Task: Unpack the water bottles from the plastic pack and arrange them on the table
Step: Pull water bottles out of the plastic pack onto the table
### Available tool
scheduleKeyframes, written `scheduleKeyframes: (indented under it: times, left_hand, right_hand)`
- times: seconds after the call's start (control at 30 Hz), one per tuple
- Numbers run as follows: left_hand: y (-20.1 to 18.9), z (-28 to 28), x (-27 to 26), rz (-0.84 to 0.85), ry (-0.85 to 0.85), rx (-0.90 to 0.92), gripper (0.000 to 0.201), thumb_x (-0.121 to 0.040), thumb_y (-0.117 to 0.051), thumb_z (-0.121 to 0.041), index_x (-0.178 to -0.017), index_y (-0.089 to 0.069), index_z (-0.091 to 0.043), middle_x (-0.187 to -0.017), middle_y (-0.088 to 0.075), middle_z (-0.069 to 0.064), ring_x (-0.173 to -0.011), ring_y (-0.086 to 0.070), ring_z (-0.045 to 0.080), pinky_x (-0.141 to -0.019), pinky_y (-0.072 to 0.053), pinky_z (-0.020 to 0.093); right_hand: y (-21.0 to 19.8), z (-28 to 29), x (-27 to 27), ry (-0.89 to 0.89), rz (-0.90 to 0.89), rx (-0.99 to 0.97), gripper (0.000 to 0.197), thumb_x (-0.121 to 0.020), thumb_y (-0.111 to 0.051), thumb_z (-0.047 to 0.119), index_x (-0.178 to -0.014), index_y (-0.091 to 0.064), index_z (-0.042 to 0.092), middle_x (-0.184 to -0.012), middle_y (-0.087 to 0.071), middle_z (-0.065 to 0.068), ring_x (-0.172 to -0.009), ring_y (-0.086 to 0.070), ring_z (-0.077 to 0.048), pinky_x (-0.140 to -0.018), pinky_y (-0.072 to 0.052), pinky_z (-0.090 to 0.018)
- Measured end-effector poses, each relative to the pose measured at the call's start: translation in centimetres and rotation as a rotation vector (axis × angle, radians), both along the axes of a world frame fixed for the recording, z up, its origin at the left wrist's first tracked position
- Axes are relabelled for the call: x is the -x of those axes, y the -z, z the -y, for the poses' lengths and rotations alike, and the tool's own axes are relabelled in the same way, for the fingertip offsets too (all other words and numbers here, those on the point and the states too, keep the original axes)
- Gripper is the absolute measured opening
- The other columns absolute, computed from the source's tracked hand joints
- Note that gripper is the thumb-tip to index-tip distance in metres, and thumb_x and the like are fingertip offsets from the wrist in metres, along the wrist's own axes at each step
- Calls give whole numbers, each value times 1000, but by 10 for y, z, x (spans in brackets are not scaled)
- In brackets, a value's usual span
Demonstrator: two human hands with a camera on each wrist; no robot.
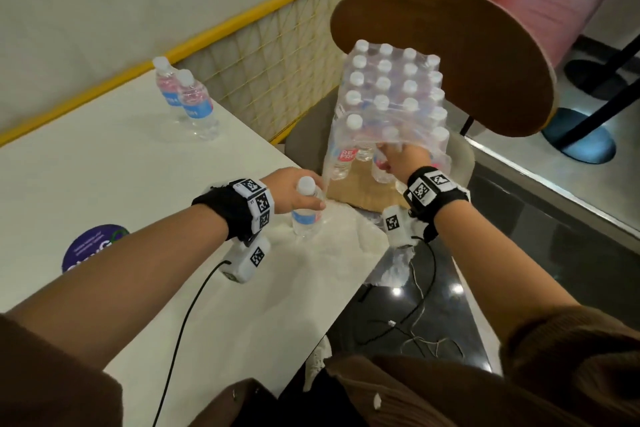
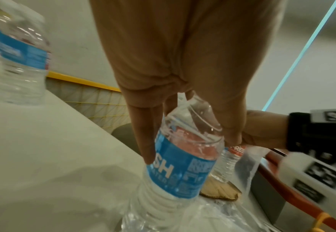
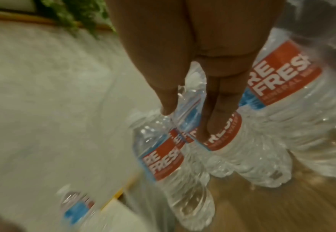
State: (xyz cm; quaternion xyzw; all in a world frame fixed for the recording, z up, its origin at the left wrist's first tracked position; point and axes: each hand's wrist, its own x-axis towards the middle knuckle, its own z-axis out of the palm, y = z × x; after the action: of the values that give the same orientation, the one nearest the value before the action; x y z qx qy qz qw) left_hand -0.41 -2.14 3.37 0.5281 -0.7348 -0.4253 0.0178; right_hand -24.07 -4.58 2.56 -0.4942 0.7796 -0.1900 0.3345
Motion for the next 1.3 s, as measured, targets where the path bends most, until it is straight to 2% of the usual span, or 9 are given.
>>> scheduleKeyframes:
  times: [0.23, 0.37, 0.5, 0.63, 0.83, 0.97, 1.07, 1.2, 1.3]
  left_hand:
    - [-16, -27, -97, 135, -59, -41, 44, -83, -70, -33, -122, -58, -20, -120, -60, 2, -111, -57, 21, -73, -47, 24]
    - [-24, -49, -153, 209, -140, -108, 46, -81, -72, -30, -123, -58, -20, -123, -56, 5, -107, -57, 23, -80, -57, 39]
    - [-30, -78, -206, 332, -111, -153, 49, -79, -73, -33, -124, -56, -26, -120, -53, 1, -101, -54, 20, -59, -53, 27]
    - [-35, -104, -245, 480, -58, -186, 45, -79, -74, -28, -122, -59, -30, -121, -53, 1, -90, -55, 22, -66, -51, 29]
    - [-40, -131, -278, 736, 119, -243, 51, -82, -68, -11, -128, -58, -30, -124, -47, -2, -90, -57, 18, -66, -51, 23]
    - [-35, -140, -291, 799, 160, -209, 54, -78, -69, -9, -124, -59, -33, -143, -44, 2, -126, -45, 21, -96, -45, 31]
    - [-35, -143, -286, 816, 168, -197, 51, -81, -68, -18, -128, -56, -32, -144, -43, 1, -131, -40, 19, -98, -38, 30]
    - [-39, -135, -264, 791, 182, -128, 57, -87, -64, -33, -140, -44, -26, -143, -43, 2, -131, -42, 21, -103, -36, 32]
    - [-39, -122, -235, 737, 192, -79, 55, -89, -60, -36, -140, -43, -20, -143, -42, 3, -129, -43, 22, -107, -36, 35]
  right_hand:
    - [-25, -66, -73, -512, 83, 69, 35, -90, -63, 20, -122, -54, 29, -104, -59, -3, -71, -70, -24, -58, -57, -25]
    - [-33, -115, -133, -818, 225, -39, 27, -88, -65, 20, -110, -56, 31, -93, -69, -6, -69, -72, -19, -71, -59, -33]
    - [-25, -163, -203, -1095, 302, -261, 31, -88, -64, 16, -116, -56, 29, -98, -69, 0, -74, -72, -24, -68, -57, -24]
    - [-16, -202, -263, -1273, 317, -340, 35, -88, -64, 18, -120, -55, 27, -111, -66, -8, -74, -70, -24, -68, -58, -25]
    - [-12, -236, -326, -1381, 309, -317, 38, -88, -64, 18, -124, -54, 26, -114, -65, -9, -81, -68, -28, -80, -58, -38]
    - [-16, -244, -357, -1376, 269, -234, 42, -90, -60, 16, -130, -50, 22, -118, -61, -6, -80, -60, -16, -75, -53, -24]
    - [-18, -247, -373, -1366, 280, -233, 45, -91, -60, 16, -133, -48, 21, -118, -59, -5, -69, -59, -9, -61, -48, -8]
    - [-20, -246, -366, -1383, 137, -189, 63, -90, -62, 25, -145, -32, 26, -144, -44, -3, -115, -54, -23, -90, -40, -22]
    - [-12, -234, -336, -1283, 105, -265, 61, -89, -63, 32, -142, -34, 29, -143, -44, -6, -119, -54, -24, -97, -41, -30]
